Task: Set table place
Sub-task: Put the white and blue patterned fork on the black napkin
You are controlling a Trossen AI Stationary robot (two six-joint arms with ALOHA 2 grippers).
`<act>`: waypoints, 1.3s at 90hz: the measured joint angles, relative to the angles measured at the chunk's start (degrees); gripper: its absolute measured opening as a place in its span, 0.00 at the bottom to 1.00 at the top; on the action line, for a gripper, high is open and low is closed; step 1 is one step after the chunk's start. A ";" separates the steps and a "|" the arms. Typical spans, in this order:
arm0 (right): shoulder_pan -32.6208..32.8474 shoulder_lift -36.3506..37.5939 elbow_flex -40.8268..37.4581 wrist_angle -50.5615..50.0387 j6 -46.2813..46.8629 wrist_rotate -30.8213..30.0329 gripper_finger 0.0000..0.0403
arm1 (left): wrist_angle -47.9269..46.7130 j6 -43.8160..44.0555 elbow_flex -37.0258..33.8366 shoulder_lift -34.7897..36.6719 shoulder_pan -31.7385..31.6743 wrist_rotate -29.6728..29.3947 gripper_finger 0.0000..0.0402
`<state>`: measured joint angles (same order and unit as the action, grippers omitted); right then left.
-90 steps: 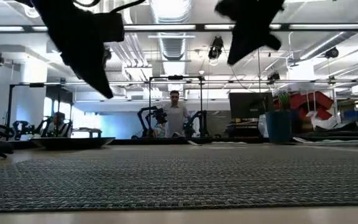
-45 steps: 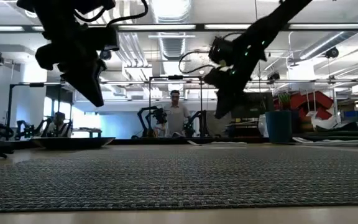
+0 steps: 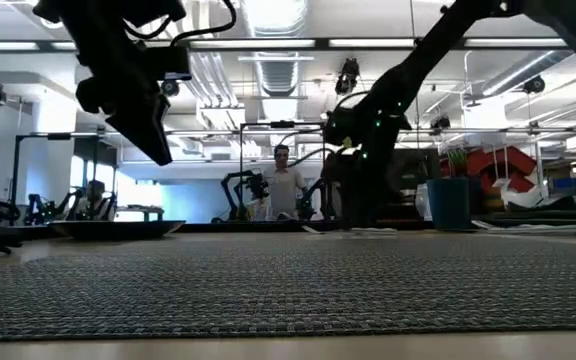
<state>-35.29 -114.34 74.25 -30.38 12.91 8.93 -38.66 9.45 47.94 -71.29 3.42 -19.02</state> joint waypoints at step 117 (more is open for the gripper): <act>40.86 -13.03 18.43 17.80 37.10 -8.52 0.00 | -15.38 34.94 -2.93 7.53 -0.91 -13.57 0.05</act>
<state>5.57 -127.37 92.68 -12.58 50.01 0.40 -54.04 44.39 45.01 -63.76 2.51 -32.59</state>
